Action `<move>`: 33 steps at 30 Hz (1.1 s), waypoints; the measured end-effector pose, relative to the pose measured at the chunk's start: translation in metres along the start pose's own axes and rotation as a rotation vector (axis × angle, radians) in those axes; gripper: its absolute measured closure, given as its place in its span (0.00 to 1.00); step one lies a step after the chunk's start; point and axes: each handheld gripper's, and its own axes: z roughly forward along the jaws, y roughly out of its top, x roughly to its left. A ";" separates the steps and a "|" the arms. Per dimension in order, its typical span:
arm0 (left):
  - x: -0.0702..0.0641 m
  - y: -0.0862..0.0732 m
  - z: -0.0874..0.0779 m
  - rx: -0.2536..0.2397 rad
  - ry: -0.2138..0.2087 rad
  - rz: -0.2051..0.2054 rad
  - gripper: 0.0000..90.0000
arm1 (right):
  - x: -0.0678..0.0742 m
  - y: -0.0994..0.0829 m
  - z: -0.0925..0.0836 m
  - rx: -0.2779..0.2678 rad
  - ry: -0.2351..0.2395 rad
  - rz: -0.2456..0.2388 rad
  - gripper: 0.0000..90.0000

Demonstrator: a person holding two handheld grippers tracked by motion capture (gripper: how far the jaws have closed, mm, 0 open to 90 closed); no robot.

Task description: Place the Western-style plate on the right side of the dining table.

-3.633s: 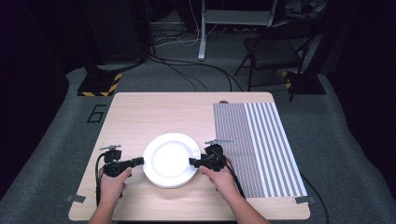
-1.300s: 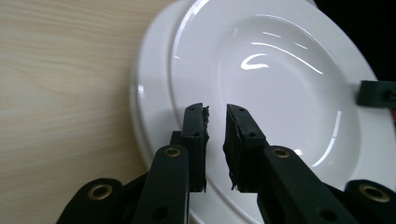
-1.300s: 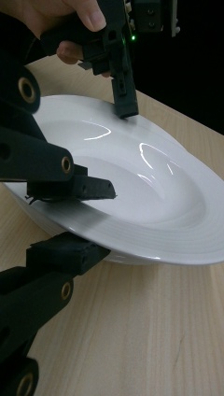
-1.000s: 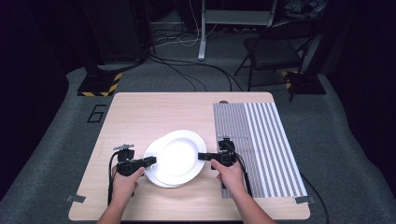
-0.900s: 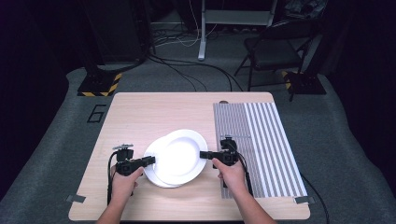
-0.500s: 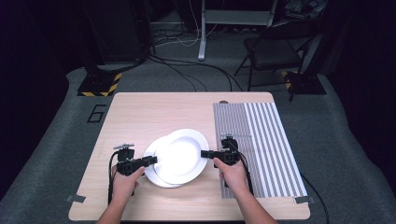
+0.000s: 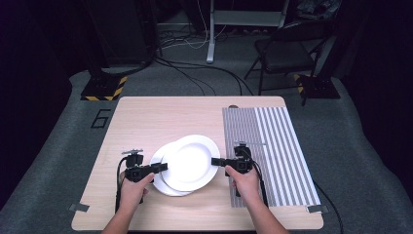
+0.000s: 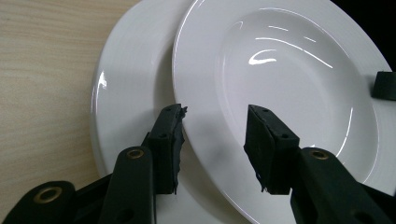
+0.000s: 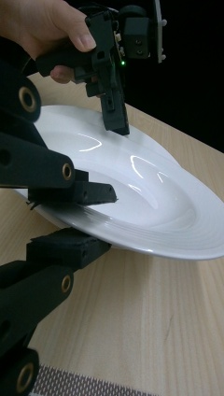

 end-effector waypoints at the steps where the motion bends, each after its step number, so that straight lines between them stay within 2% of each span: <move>1: 0.000 0.000 0.001 0.004 0.002 0.006 0.61 | -0.001 -0.001 0.000 -0.001 0.005 0.010 0.85; 3: -0.001 0.000 0.002 0.008 0.005 0.005 0.61 | -0.003 -0.002 0.000 -0.004 0.009 0.012 0.85; 5: -0.002 0.000 0.004 0.023 -0.009 -0.009 0.58 | -0.006 -0.003 -0.001 -0.005 0.019 0.028 0.85; 7: -0.005 -0.001 0.008 0.034 -0.005 0.006 0.57 | -0.007 -0.004 0.000 -0.011 0.023 0.034 0.85; 16: -0.010 -0.004 0.014 0.046 0.002 0.009 0.55 | -0.005 -0.007 -0.001 -0.022 0.008 0.021 0.84; 18: -0.013 -0.005 0.014 0.041 0.011 0.009 0.56 | -0.003 -0.007 -0.001 -0.023 -0.010 0.018 0.82; 19: -0.012 -0.005 0.013 0.043 0.013 0.021 0.57 | 0.001 -0.008 -0.001 -0.021 -0.044 0.003 0.80; 21: -0.013 -0.006 0.011 0.038 0.009 -0.001 0.58 | 0.006 -0.008 -0.003 -0.032 -0.100 -0.036 0.74; 22: -0.013 -0.006 0.011 0.038 0.009 -0.001 0.58 | 0.006 -0.008 -0.003 -0.032 -0.100 -0.036 0.74; 23: -0.013 -0.006 0.009 0.034 0.005 0.000 0.58 | 0.012 -0.008 -0.004 -0.038 -0.153 -0.080 0.69; 24: -0.013 -0.006 0.009 0.034 0.005 0.000 0.58 | 0.012 -0.008 -0.004 -0.038 -0.153 -0.080 0.69; 25: -0.013 -0.006 0.008 0.029 0.005 -0.004 0.58 | 0.016 -0.008 -0.004 -0.030 -0.200 -0.111 0.65; 31: -0.019 -0.007 0.005 0.023 0.024 0.013 0.58 | 0.026 -0.010 -0.002 0.001 -0.226 -0.146 0.57; 33: -0.020 -0.008 0.003 0.026 0.026 0.028 0.58 | 0.031 -0.012 0.001 0.029 -0.240 -0.171 0.56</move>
